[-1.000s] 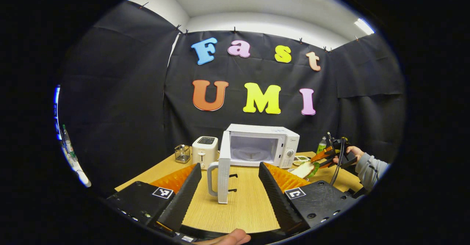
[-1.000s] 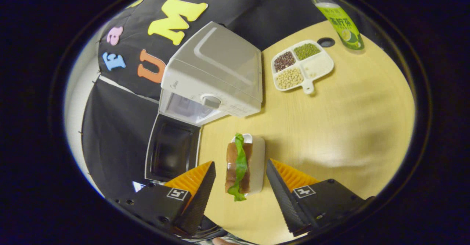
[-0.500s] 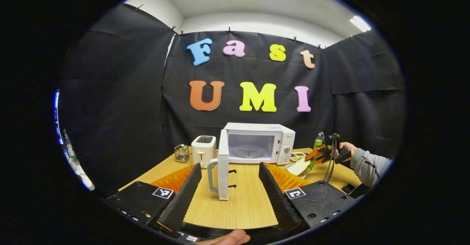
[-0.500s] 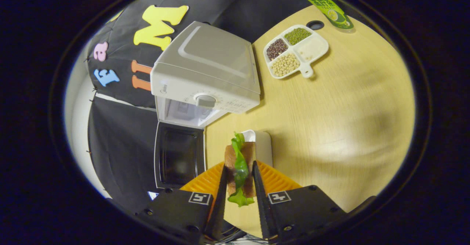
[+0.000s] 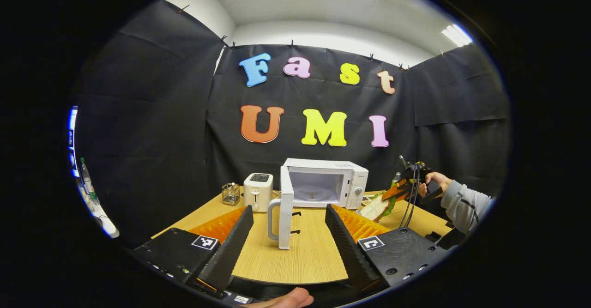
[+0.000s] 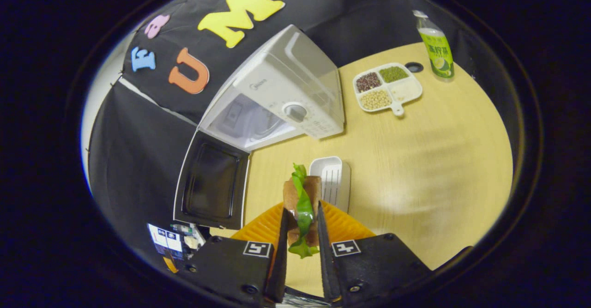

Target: Open the microwave oven with the left hand, put the food in, and close the microwave oven.

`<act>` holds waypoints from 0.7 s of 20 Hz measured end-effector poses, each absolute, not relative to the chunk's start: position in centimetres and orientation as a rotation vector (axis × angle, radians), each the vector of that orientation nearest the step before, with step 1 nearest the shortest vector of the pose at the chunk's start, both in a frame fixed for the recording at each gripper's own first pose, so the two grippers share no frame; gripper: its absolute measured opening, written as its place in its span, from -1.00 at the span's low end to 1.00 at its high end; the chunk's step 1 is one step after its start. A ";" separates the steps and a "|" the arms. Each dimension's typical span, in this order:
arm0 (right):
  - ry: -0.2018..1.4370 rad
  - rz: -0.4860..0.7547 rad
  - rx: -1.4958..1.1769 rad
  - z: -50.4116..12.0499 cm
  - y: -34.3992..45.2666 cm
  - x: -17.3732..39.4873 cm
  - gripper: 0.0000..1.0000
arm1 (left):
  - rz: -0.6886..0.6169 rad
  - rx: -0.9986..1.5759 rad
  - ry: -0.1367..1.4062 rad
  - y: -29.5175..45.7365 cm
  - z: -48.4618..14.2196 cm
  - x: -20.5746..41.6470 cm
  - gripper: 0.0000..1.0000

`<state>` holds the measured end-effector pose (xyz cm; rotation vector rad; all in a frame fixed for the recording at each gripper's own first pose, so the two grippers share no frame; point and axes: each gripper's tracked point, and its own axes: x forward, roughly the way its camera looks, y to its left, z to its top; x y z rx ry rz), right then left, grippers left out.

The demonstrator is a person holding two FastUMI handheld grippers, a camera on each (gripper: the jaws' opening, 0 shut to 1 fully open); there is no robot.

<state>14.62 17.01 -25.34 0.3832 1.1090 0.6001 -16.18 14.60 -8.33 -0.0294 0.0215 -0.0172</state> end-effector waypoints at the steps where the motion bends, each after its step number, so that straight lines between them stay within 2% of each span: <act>1: 1.093 0.620 0.356 -24.3 17.6 13.8 -0.31 | -0.020 -0.029 0.021 14.5 -8.4 -16.3 0.88; 7: 0.946 0.684 0.171 -21.9 22.6 10.6 -0.31 | -0.028 -0.017 0.021 15.1 -8.7 -16.1 0.88; 14: 0.821 0.719 0.074 -24.8 30.1 9.2 -0.31 | -0.015 -0.023 -0.001 15.9 -8.3 -15.4 0.88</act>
